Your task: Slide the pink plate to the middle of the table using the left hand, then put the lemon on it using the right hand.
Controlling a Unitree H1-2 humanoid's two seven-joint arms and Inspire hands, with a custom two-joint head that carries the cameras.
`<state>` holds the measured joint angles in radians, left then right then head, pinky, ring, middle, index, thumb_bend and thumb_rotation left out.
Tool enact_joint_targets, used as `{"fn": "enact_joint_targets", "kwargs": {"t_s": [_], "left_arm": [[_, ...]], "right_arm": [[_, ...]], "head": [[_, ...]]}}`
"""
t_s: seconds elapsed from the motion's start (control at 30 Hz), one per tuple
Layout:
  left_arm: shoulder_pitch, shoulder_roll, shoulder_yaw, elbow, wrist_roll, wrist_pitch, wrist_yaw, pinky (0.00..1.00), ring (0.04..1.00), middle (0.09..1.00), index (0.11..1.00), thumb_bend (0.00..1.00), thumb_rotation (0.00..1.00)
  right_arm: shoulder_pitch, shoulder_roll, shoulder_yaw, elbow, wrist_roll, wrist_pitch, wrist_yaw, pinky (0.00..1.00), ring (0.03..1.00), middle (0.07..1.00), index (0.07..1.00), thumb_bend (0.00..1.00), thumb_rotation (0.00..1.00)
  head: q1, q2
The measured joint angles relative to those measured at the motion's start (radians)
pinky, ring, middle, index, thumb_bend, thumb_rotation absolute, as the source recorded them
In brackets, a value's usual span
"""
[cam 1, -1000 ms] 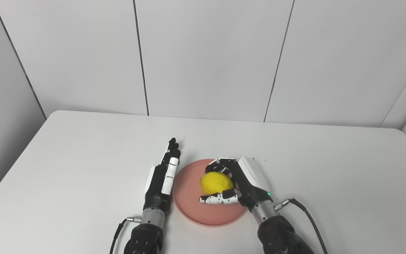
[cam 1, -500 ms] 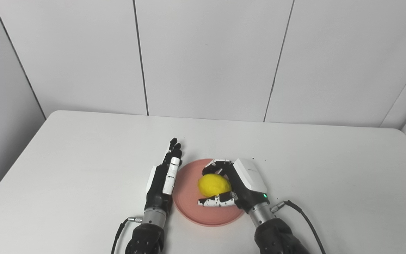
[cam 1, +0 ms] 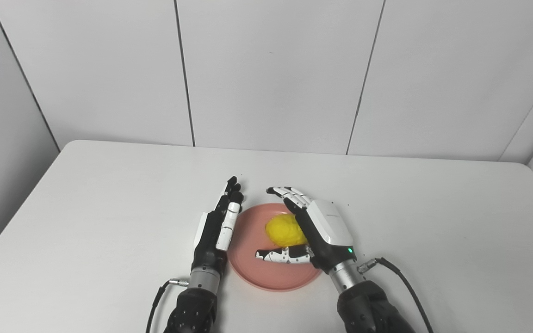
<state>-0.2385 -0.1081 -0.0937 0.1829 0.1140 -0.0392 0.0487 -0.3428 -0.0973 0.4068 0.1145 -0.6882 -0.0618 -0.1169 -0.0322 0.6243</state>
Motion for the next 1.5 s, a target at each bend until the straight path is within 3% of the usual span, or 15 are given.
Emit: {"fn": "enact_joint_targets", "kwargs": {"t_s": [0.2, 0.5, 0.83, 1.13, 1.5], "left_arm": [[0.002, 0.002, 0.000, -0.003, 0.018, 0.007, 0.004, 0.94, 0.959, 0.970, 0.933, 0.69, 1.00], [0.002, -0.001, 0.007, -0.004, -0.015, 0.007, 0.003, 0.94, 0.950, 0.954, 0.924, 0.69, 1.00], [0.002, 0.000, 0.007, -0.003, 0.016, 0.007, 0.012, 0.97, 0.956, 0.949, 0.923, 0.70, 1.00], [0.002, -0.004, 0.017, 0.000, 0.013, -0.002, 0.022, 0.94, 0.930, 0.924, 0.905, 0.69, 1.00], [-0.004, -0.011, 0.051, 0.012, -0.095, -0.039, -0.005, 0.96, 0.956, 0.951, 0.944, 0.67, 1.00]], "right_arm": [[0.019, 0.000, -0.018, -0.024, 0.063, -0.053, 0.000, 1.00, 0.971, 0.956, 0.921, 0.71, 0.74], [0.050, 0.035, -0.105, -0.020, 0.185, -0.086, -0.015, 0.93, 0.975, 0.997, 0.998, 0.72, 0.93], [0.096, 0.107, -0.228, -0.023, 0.379, -0.086, -0.014, 0.97, 1.000, 1.000, 1.000, 0.63, 0.99], [0.134, 0.143, -0.279, -0.023, 0.471, -0.082, -0.003, 1.00, 1.000, 1.000, 1.000, 0.67, 1.00], [0.136, 0.170, -0.304, -0.013, 0.587, -0.081, 0.038, 1.00, 1.000, 1.000, 1.000, 0.69, 1.00]], "head": [[0.000, 0.005], [-0.006, 0.006], [-0.014, 0.008], [-0.012, 0.009], [-0.020, 0.008]]}}
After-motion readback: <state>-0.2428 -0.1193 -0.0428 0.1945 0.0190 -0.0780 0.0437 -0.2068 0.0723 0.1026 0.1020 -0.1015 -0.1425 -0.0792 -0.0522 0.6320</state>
